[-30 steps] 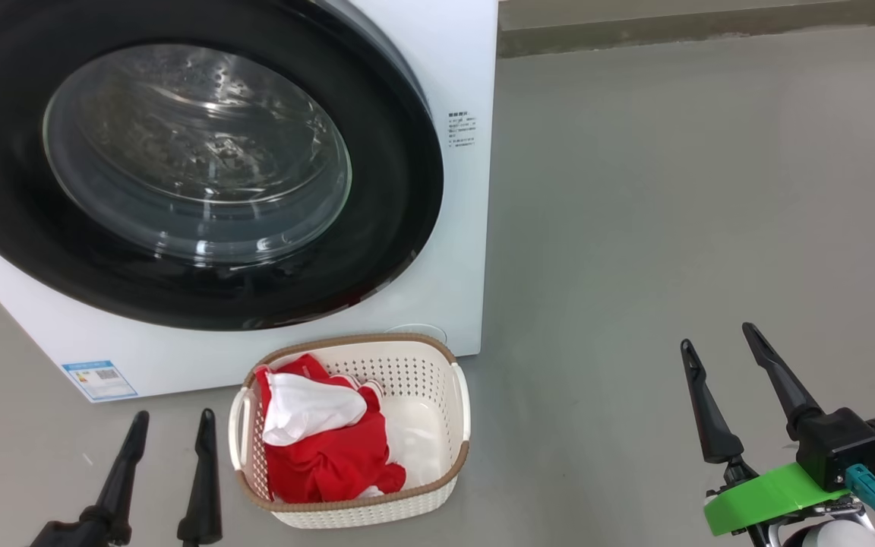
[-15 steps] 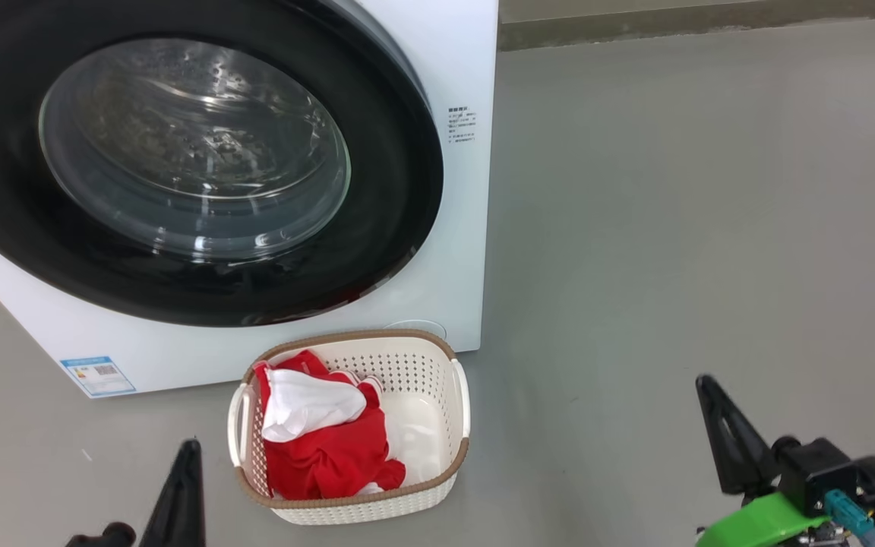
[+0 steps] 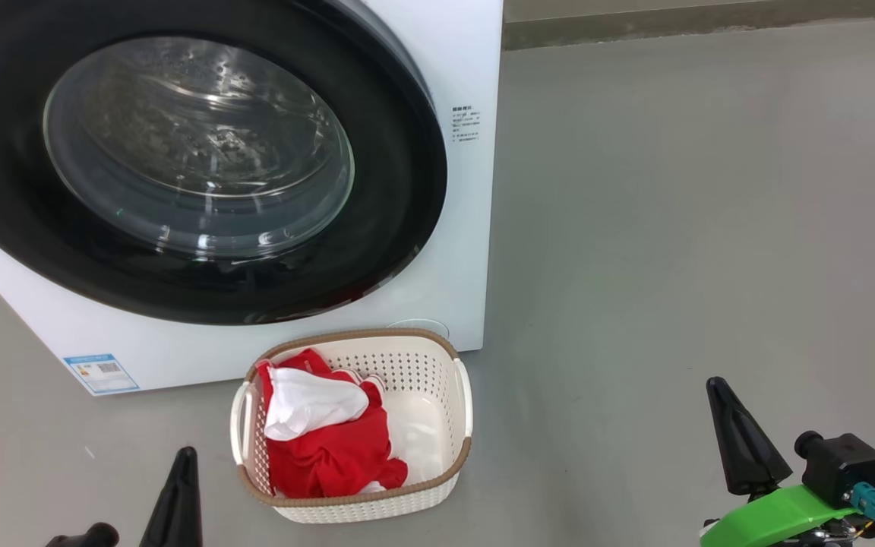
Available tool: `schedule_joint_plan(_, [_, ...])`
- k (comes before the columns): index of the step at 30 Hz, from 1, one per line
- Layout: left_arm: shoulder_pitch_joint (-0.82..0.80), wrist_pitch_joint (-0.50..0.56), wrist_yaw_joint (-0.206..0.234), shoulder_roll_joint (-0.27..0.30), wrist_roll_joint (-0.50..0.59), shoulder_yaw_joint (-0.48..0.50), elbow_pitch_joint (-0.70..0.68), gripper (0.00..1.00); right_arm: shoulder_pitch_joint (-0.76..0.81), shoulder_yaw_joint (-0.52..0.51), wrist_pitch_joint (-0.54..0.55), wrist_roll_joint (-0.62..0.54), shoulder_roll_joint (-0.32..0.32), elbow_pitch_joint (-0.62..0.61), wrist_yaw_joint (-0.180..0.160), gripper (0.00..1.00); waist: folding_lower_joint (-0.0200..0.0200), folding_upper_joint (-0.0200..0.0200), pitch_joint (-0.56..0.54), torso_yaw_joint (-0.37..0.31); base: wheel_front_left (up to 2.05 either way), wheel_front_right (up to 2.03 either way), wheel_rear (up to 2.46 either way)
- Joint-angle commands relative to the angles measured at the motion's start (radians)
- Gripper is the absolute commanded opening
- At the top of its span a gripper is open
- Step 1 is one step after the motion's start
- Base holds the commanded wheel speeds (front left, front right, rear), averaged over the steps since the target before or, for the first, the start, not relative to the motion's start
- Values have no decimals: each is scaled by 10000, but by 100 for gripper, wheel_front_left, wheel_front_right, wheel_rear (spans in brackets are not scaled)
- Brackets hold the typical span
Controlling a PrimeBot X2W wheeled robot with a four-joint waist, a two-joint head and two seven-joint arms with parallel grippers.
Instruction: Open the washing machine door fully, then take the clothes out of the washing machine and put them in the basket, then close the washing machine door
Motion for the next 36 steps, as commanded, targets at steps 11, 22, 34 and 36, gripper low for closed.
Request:
schedule_joint_plan(11, [-453, 336, -179, 54, -1335, 235, -73, 0, -427, -86, 320, 1516, -137, -168, -8, 0, -2, 0, 2, 46, 0, 0, 0])
schedule_joint_plan(22, [-595, 651, -272, 25, -2526, 330, 54, 0, -520, -139, 631, 2885, -163, -118, -12, 0, -2, 0, 4, 92, 0, 0, 0])
schedule_joint_plan(34, [-737, 968, -364, -3, -3717, 427, 181, 0, -614, -198, 946, 4249, -186, -68, -15, 0, -2, 0, 6, 139, 0, 0, 0])
schedule_joint_plan(36, [-763, 1026, -381, -9, -3933, 444, 204, 0, -631, -209, 1004, 4497, -189, -59, -16, 0, -2, 0, 6, 147, 0, 0, 0])
